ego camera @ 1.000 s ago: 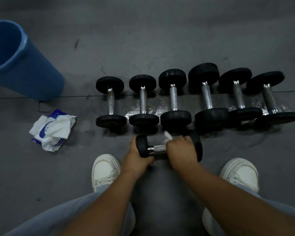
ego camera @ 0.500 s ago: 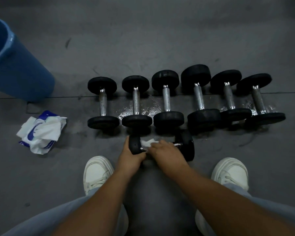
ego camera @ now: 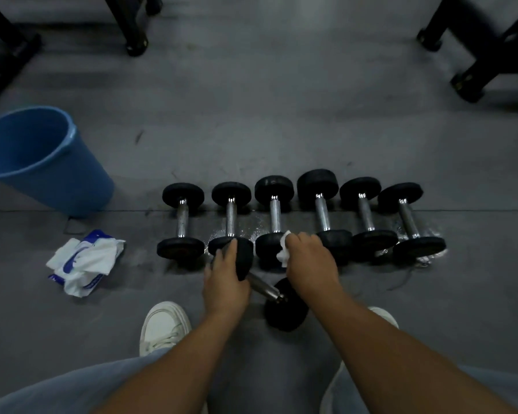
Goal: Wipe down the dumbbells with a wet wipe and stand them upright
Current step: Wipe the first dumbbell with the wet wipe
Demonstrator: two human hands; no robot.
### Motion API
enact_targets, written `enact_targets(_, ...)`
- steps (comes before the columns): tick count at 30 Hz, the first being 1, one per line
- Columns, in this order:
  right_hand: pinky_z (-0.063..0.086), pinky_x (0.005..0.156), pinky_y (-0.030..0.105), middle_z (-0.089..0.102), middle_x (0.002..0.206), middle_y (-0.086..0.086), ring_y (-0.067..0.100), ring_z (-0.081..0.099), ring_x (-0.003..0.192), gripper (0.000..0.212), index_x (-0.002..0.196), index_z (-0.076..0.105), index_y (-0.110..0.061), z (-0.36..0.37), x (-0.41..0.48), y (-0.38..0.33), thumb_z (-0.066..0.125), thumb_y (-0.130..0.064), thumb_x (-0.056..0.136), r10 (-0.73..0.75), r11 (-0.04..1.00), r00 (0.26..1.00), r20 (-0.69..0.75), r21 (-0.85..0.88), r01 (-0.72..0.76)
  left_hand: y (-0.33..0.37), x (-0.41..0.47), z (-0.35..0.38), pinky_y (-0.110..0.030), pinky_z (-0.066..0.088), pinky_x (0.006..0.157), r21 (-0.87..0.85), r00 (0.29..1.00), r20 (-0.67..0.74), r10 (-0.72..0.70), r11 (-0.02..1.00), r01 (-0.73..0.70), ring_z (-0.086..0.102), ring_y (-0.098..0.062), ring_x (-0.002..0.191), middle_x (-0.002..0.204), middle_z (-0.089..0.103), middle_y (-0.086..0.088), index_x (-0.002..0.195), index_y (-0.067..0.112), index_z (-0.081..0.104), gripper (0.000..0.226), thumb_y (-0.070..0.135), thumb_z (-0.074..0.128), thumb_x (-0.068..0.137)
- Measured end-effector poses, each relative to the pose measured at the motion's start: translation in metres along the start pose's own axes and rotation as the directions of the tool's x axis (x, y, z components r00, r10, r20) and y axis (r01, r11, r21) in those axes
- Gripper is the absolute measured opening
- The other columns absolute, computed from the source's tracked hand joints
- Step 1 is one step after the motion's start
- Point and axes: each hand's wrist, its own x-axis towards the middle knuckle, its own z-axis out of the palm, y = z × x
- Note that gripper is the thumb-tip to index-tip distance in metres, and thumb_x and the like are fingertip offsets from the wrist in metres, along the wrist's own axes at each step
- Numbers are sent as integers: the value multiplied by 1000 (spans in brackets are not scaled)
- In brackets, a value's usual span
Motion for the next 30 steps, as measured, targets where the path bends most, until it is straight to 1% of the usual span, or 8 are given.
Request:
enact_targets(4,47,68,36,56,103,6,26,52,93,25,109,58,-11,-11,-22,11,50,-14,86,104,994,992,-69,38,-102,29,-12,-24,-58,25,115,462,980,142,138,866,-189,10,-40,148,164,10,-8,155,41,3,85,20,57,93)
enact_targets(8,47,73,33,53,107,8,25,50,96,20,106,55,-11,-6,-48,12,49,-9,88,187,982,981,-55,17,-186,22,-35,-27,-59,15,117,644,933,244,266,674,-361,-1,-42,150,165,-3,-13,153,43,-10,87,22,52,96)
enact_targets(12,36,71,26,49,112,2,20,47,101,24,110,51,-18,-2,-69,10,43,-4,91,159,987,987,20,21,-159,9,-54,-20,-60,9,117,686,894,332,299,574,-447,-9,-43,149,163,-14,-15,146,45,-24,90,35,52,98)
enact_targets(15,39,69,29,44,109,2,23,48,99,18,100,53,-17,-5,-78,8,50,-6,86,120,992,993,2,25,-120,11,-62,-21,-60,10,116,695,892,357,278,559,-453,-12,-45,148,162,-20,-16,147,45,-24,93,43,53,95)
enact_targets(18,47,78,37,46,134,9,31,49,118,20,91,57,-14,-4,-84,9,65,-8,74,78,997,997,-26,-19,-78,5,-69,-27,-63,8,115,680,880,406,245,563,-470,-17,-47,146,159,-28,-17,148,43,-23,103,59,57,85)
enact_targets(20,47,89,43,38,149,13,33,40,135,21,87,56,-15,-4,-89,9,67,-7,71,52,998,998,-43,-14,-53,1,-73,-30,-64,10,114,648,865,432,254,580,-494,-21,-45,146,158,-32,-13,147,44,-24,106,69,54,80)
enact_targets(25,38,106,39,-2,163,2,22,6,149,32,119,48,-18,3,-99,7,46,-4,90,18,995,996,87,100,-27,7,-64,-36,-62,28,110,594,848,489,205,634,-495,-19,-37,148,159,-32,0,149,47,-19,112,70,60,74)
enact_targets(30,31,111,33,-19,160,-3,17,-2,149,81,152,8,-37,8,-97,-1,41,4,91,-10,990,980,200,138,-18,14,-58,-43,-62,30,111,569,818,555,152,649,-506,-13,-43,148,163,-20,-4,150,46,-18,112,56,67,78)
